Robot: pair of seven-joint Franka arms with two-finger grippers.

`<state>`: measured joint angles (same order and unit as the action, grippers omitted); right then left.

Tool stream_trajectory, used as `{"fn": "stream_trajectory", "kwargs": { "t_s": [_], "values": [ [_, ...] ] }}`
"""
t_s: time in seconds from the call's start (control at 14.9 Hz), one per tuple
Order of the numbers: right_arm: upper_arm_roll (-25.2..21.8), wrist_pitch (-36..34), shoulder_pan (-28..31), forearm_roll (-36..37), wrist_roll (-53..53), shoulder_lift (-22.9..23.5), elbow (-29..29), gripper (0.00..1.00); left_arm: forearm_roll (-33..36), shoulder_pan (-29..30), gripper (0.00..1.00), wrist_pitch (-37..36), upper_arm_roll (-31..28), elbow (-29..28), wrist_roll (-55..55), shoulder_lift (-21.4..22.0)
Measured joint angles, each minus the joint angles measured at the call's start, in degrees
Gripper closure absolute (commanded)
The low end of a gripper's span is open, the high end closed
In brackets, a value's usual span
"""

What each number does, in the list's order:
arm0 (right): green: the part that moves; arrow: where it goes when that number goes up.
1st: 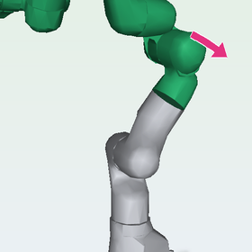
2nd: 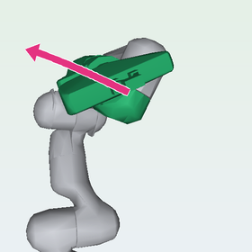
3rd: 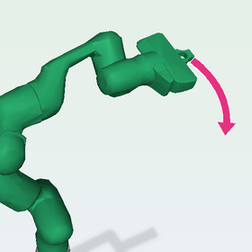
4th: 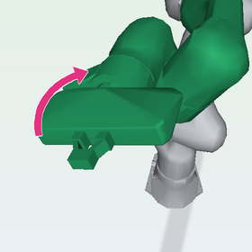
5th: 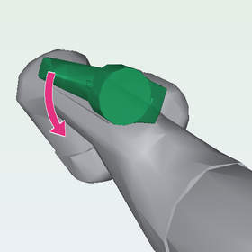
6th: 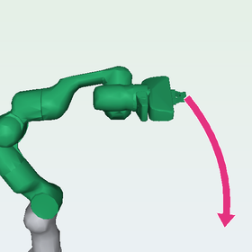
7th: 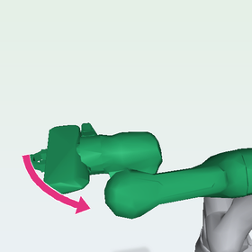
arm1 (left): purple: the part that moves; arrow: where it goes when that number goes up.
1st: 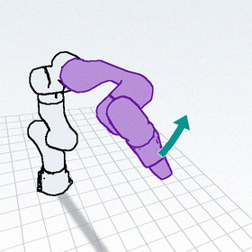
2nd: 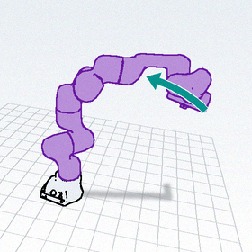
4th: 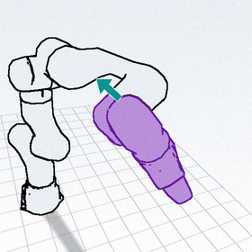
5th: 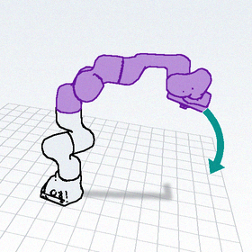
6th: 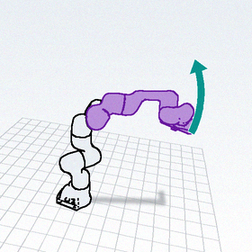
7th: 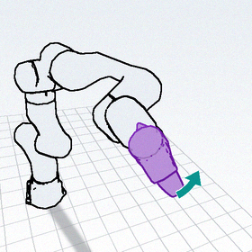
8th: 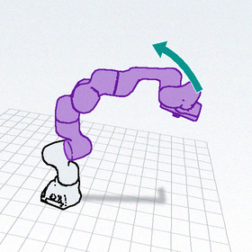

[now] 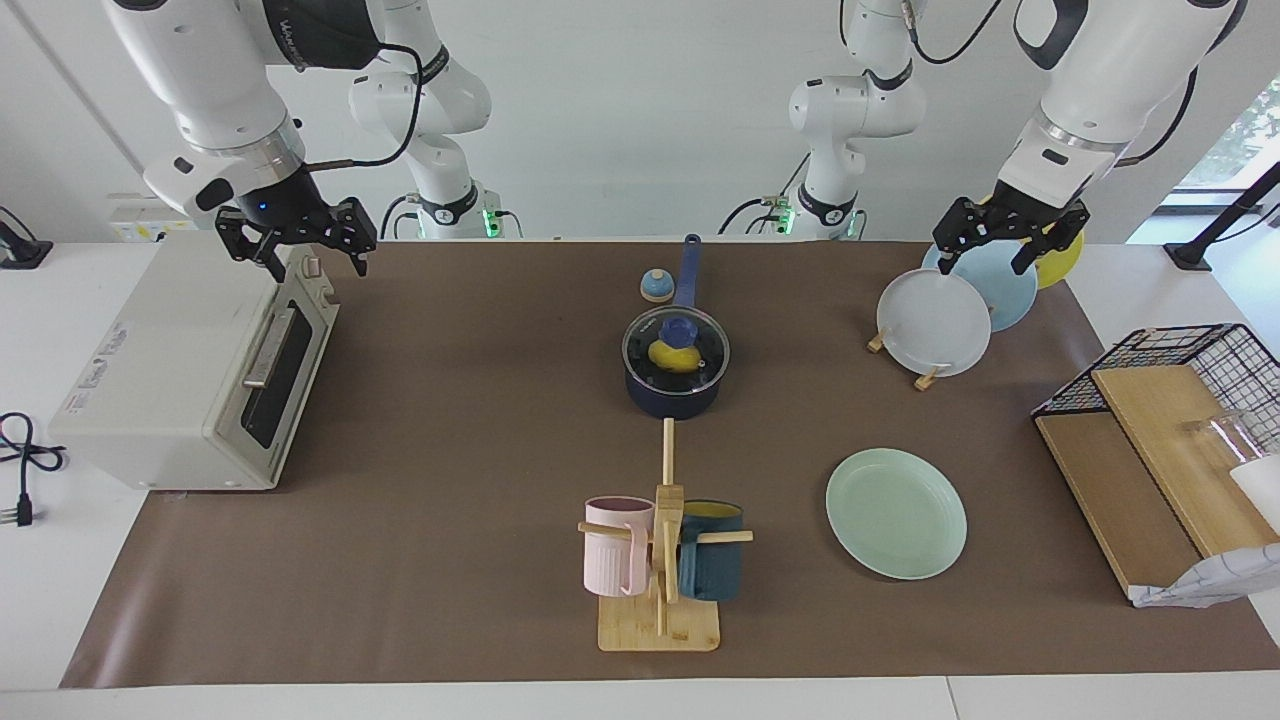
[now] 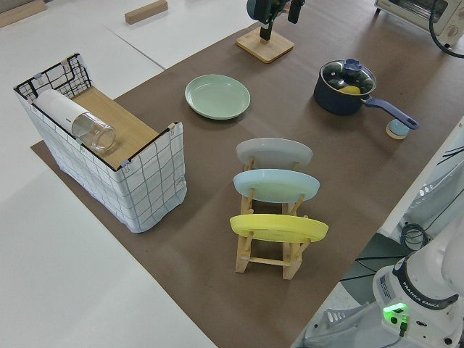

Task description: Transfer potato from pot to plate

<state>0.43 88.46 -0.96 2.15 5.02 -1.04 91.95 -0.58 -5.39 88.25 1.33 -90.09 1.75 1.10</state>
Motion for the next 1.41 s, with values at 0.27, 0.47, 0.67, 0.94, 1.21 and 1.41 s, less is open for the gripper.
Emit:
{"fn": "stream_trajectory", "kwargs": {
  "t_s": [0.27, 0.47, 0.67, 0.94, 1.21, 1.41],
  "values": [
    [0.3, 0.0, 0.0, 0.0, -0.3, 0.0, 0.0, 0.00, 0.0, 0.0, 0.00, 0.0, 0.0, 0.0, 0.0, 0.0],
    [0.9, 0.5, 0.0, 0.0, -1.3, 0.0, 0.0, 0.00, 0.0, 0.0, 0.00, 0.0, 0.0, 0.0, 0.0, 0.0],
    [0.8, 1.4, 0.0, 0.0, -1.3, 0.0, 0.0, 0.00, 0.0, 0.0, 0.00, 0.0, 0.0, 0.0, 0.0, 0.0],
    [1.0, 1.8, -0.1, -1.2, -1.0, 0.0, 0.0, 0.00, 0.0, 0.0, 0.00, 0.0, 0.0, 0.0, 0.0, 0.0],
    [1.6, 4.2, -1.0, -4.5, -1.2, 0.1, 0.1, 0.00, 0.0, 0.0, 0.00, 0.0, 0.0, 0.0, 0.0, 0.0],
    [1.9, 5.1, -6.3, -4.8, -7.4, 0.8, 0.2, 0.00, 0.0, 0.0, 0.00, 0.0, 0.0, 0.0, 0.0, 0.0]
  ]
}}
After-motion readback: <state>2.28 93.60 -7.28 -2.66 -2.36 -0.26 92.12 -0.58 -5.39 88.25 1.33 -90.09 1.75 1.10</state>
